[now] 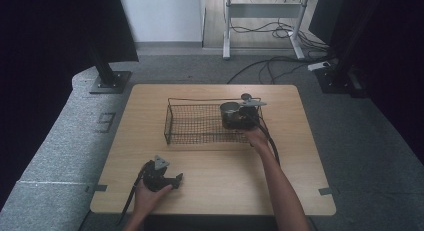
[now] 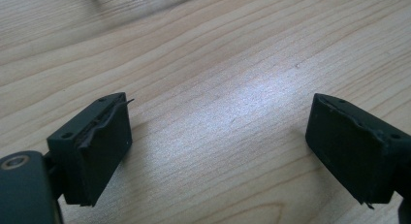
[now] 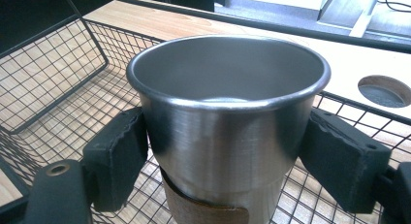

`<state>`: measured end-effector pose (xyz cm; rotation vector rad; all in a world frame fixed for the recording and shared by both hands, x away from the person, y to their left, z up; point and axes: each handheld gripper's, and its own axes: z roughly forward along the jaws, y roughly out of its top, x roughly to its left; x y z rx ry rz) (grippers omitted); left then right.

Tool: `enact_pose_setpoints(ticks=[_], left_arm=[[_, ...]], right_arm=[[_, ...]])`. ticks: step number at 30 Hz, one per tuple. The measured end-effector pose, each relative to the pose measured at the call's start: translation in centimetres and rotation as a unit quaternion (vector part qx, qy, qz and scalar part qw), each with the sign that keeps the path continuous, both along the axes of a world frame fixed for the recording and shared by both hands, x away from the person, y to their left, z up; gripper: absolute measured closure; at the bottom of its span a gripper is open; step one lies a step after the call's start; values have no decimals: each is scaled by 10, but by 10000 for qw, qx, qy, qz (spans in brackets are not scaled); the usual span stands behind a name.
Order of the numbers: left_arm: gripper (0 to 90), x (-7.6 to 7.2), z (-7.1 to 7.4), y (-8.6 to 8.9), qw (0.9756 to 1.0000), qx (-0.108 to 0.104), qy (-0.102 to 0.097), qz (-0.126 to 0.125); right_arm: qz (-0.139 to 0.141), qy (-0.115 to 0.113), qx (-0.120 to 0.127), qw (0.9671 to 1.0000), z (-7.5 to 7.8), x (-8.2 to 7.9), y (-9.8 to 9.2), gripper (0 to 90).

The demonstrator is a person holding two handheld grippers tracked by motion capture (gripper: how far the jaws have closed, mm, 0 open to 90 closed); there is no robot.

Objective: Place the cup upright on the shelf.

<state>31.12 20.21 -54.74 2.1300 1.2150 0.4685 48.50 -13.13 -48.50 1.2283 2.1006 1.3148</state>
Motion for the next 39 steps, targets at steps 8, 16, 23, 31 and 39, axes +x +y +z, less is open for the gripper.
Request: enact_pose_setpoints(ticks=[8, 16, 23, 31, 39], left_arm=[[91, 0, 0, 0, 10000, -5, -1, 1], [91, 0, 0, 0, 10000, -5, -2, 1], [91, 0, 0, 0, 10000, -9, -8, 3], [91, 0, 0, 0, 10000, -4, -7, -1], [90, 0, 0, 0, 10000, -9, -8, 2]], right_arm=[[15, 98, -157, 9998, -1, 2, 1, 188], [-43, 247, -386, 9989, -2, 5, 4, 188], [-9, 413, -545, 9977, -2, 10, 6, 188], [10, 613, -683, 9958, -2, 16, 3, 188], [77, 827, -796, 9934, -5, 20, 3, 188]])
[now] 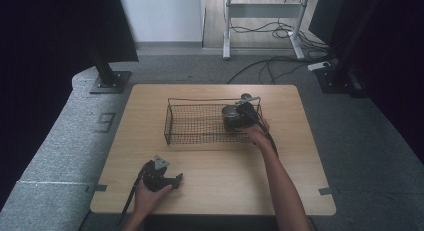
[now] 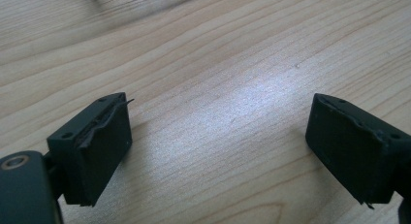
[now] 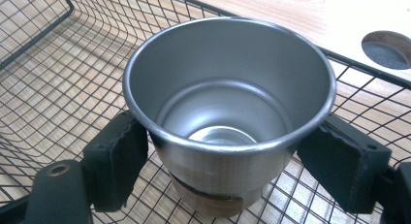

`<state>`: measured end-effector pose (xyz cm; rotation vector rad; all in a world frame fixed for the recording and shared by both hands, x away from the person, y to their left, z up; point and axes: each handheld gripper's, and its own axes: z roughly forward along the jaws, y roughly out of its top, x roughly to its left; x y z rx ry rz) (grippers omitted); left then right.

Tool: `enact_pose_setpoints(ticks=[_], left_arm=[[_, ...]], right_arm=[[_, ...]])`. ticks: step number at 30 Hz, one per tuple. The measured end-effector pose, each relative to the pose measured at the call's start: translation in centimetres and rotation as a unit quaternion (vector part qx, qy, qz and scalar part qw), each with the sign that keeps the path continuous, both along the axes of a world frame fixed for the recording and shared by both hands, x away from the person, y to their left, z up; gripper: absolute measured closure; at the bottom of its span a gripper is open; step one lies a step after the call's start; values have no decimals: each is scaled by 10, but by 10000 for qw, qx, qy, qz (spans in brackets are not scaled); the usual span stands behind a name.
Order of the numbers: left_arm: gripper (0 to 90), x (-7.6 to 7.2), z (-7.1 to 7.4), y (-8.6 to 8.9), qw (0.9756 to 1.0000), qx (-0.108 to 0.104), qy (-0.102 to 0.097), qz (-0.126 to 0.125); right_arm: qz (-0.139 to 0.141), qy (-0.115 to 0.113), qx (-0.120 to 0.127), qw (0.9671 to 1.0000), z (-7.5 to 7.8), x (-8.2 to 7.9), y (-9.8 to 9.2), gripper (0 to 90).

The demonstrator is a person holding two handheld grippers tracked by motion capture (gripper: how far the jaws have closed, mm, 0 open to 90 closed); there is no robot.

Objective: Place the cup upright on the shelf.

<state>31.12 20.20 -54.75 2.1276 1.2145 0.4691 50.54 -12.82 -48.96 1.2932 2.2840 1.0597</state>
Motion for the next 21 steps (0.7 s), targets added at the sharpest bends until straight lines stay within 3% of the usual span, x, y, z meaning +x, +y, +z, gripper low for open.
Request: enact_pose_setpoints(ticks=[6, 21], left_arm=[[91, 0, 0, 0, 10000, 0, -1, 0], [91, 0, 0, 0, 10000, -1, -1, -1]], right_arm=[[43, 262, -184, 9995, -1, 3, 3, 188], [73, 444, -246, 9987, 0, 3, 0, 187]])
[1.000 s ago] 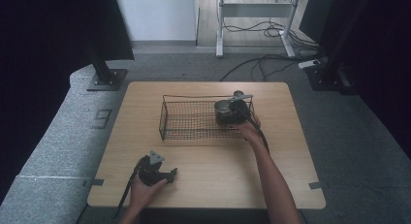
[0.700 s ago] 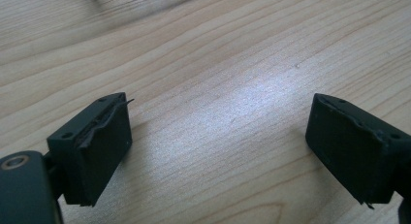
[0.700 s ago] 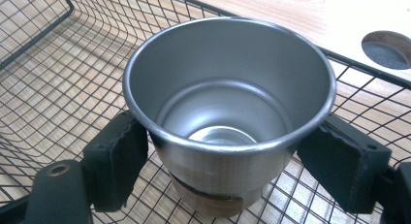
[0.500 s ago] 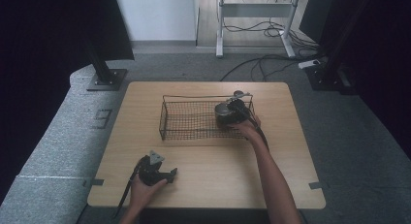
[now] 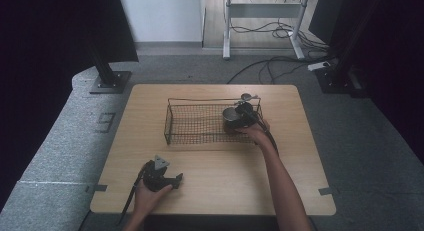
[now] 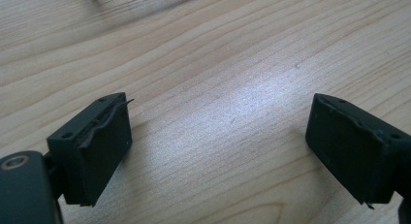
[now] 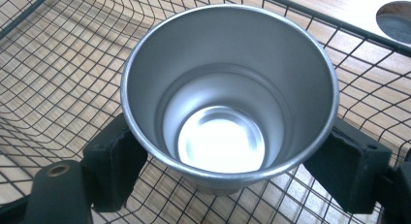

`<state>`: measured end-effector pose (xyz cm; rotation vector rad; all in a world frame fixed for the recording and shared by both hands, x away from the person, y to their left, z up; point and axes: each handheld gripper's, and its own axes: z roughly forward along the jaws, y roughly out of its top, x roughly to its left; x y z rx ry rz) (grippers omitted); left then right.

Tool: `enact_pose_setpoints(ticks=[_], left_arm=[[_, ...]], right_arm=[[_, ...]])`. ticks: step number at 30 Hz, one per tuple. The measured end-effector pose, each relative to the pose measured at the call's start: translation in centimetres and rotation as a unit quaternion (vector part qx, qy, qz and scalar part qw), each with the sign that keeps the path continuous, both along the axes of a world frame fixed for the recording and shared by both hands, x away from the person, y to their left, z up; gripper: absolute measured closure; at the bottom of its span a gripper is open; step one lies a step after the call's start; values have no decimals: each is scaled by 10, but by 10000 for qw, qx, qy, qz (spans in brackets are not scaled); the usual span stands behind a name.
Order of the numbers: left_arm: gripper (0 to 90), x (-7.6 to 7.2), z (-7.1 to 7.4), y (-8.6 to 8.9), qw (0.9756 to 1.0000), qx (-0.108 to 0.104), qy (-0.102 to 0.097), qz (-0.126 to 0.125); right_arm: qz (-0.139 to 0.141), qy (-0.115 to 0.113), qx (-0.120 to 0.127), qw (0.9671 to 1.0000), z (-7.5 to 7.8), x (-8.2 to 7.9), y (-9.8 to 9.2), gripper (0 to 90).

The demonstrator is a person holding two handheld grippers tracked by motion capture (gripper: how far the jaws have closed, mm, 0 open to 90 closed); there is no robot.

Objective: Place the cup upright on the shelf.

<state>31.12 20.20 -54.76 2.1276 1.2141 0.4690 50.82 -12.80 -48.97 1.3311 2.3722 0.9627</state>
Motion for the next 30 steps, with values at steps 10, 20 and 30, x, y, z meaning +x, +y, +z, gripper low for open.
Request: enact_pose_setpoints(ticks=[10, 20, 30], left_arm=[[91, 0, 0, 0, 10000, 0, 1, -4], [90, 0, 0, 0, 10000, 1, 2, -6], [91, 0, 0, 0, 10000, 3, 2, -8]], right_arm=[[44, 58, -116, 9999, 1, -2, 0, 186], [64, -12, -60, 10000, 2, -6, 1, 158], [-47, -178, 142, 9997, 8, -11, -2, 123]])
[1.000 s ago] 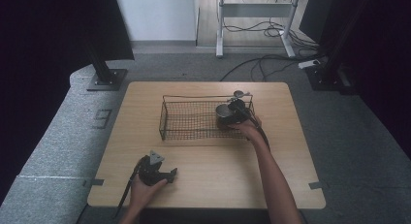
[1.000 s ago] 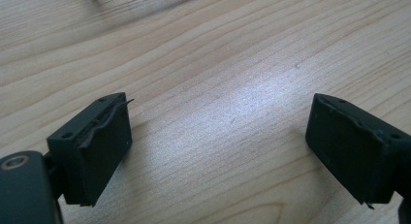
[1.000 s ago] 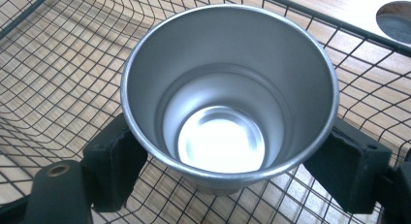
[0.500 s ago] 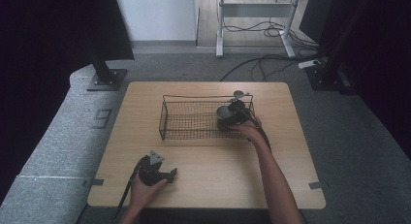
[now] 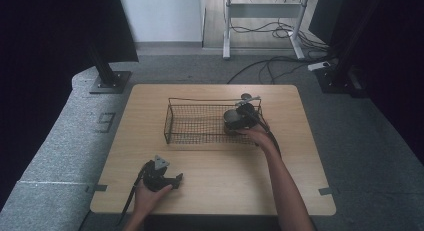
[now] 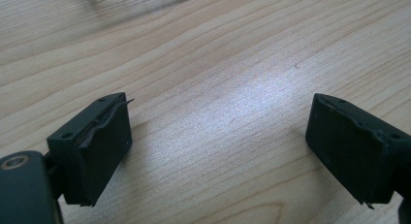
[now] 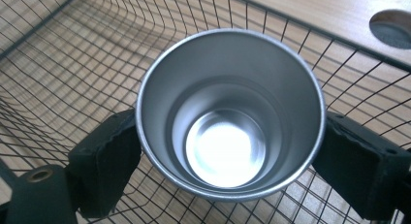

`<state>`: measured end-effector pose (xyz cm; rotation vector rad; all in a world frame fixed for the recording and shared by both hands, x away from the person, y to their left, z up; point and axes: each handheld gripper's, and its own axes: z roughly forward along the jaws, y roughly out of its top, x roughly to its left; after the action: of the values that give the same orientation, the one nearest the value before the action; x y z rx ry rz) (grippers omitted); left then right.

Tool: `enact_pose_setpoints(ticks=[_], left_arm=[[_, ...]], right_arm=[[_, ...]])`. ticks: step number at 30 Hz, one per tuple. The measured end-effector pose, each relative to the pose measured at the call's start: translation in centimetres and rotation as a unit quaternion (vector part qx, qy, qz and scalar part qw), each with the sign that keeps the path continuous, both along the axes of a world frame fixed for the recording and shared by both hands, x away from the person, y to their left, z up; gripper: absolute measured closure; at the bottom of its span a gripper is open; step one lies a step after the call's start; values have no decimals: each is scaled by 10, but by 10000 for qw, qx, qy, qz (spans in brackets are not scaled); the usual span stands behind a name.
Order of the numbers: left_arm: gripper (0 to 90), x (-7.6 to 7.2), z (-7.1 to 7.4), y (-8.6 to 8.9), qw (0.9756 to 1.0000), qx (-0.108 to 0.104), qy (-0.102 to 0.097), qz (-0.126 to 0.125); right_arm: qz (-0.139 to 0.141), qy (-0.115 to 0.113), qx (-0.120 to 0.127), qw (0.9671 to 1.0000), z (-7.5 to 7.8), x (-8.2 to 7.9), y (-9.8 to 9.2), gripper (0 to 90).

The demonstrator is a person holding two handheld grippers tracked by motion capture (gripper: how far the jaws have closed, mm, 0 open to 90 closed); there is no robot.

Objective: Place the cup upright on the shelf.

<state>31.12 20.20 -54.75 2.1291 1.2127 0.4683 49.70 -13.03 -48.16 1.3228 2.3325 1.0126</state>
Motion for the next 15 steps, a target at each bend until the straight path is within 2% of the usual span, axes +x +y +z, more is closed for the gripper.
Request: enact_pose_setpoints(ticks=[1, 3, 4, 10, 15], left_arm=[[91, 0, 0, 0, 10000, 1, 0, -1], [90, 0, 0, 0, 10000, -2, 0, 1], [90, 0, 0, 0, 10000, -3, -1, 1], [90, 0, 0, 0, 10000, 6, 8, -4], [90, 0, 0, 0, 10000, 6, 10, -3]], right_arm=[[0, 0, 0, 10000, 0, 0, 0, 123], [24, -344, 28, 9994, 5, -6, -1, 127], [14, -433, 68, 9990, 6, -9, -2, 127], [91, -689, 565, 9960, 12, -24, -10, 129], [86, -837, 689, 9941, 17, -35, -14, 130]])
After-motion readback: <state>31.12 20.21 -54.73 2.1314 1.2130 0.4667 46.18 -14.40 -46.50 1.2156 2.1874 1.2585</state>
